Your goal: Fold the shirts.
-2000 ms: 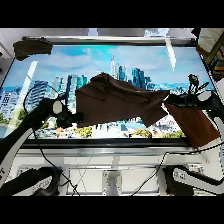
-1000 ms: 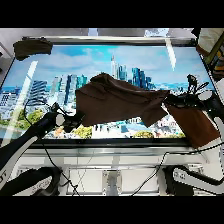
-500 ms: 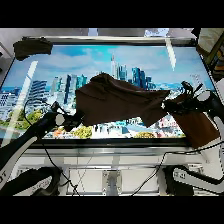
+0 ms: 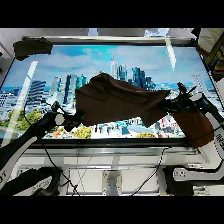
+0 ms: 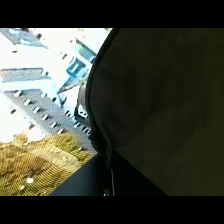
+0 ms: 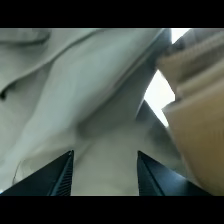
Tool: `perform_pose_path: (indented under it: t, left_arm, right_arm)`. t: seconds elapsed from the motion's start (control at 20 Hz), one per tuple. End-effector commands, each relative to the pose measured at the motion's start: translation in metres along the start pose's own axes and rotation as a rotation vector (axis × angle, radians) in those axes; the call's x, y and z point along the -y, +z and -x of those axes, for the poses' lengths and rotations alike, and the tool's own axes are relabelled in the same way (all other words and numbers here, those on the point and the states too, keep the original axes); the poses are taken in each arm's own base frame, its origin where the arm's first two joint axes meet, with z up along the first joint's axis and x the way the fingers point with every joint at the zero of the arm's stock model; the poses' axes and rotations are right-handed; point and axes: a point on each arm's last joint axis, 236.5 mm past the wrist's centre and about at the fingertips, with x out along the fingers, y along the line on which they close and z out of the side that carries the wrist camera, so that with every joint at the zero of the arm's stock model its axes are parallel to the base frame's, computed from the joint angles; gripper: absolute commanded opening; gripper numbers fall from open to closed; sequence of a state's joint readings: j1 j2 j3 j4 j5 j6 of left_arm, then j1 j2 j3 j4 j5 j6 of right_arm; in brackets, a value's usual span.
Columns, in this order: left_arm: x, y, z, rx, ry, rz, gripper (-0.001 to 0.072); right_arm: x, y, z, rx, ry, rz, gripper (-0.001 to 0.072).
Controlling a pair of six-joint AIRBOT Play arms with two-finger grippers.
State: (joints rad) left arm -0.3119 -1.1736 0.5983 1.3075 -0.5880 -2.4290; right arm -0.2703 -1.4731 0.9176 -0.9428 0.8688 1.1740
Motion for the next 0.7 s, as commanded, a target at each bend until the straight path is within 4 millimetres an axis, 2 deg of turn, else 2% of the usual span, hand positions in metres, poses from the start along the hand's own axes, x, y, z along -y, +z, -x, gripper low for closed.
perform_pose_path:
  t: [0.0,0.1,0.2,0.3,0.35,0.4,0.45,0.65]
  left_arm:
    - [0.001,0.0,0.0,0.0,-0.002,-0.002,0.0011]
    - [0.001,0.0,0.0,0.0,-0.002,-0.001,0.0011]
    - [0.001,0.0,0.0,0.0,-0.002,-0.002,0.0011]
    - [0.001,0.0,0.0,0.0,-0.002,-0.002,0.0011]
    - [0.001,0.0,0.0,0.0,-0.002,-0.002,0.0011]
    - [0.001,0.0,0.0,0.0,-0.002,-0.002,0.0011]
    - [0.001,0.0,0.0,0.0,-0.002,-0.002,0.0011]
    - [0.001,-0.002,0.0,-0.006,-0.004,-0.014,0.0011]
  right_arm:
    - [0.006,0.013,-0.019,0.05,-0.005,-0.013,0.0478]
    - [0.009,0.029,-0.018,0.114,-0.023,0.008,0.0469]
    - [0.007,0.042,-0.016,0.173,-0.017,0.011,0.0424]
    - [0.005,0.048,-0.015,0.199,-0.007,0.015,0.0361]
    - [0.003,0.049,-0.014,0.201,0.0,0.027,0.0273]
    - [0.002,0.048,-0.015,0.198,0.003,0.04,0.0094]
    - [0.001,0.046,-0.015,0.191,0.007,0.043,0.0028]
    - [-0.009,0.03,-0.017,0.121,0.049,0.048,0.0027]
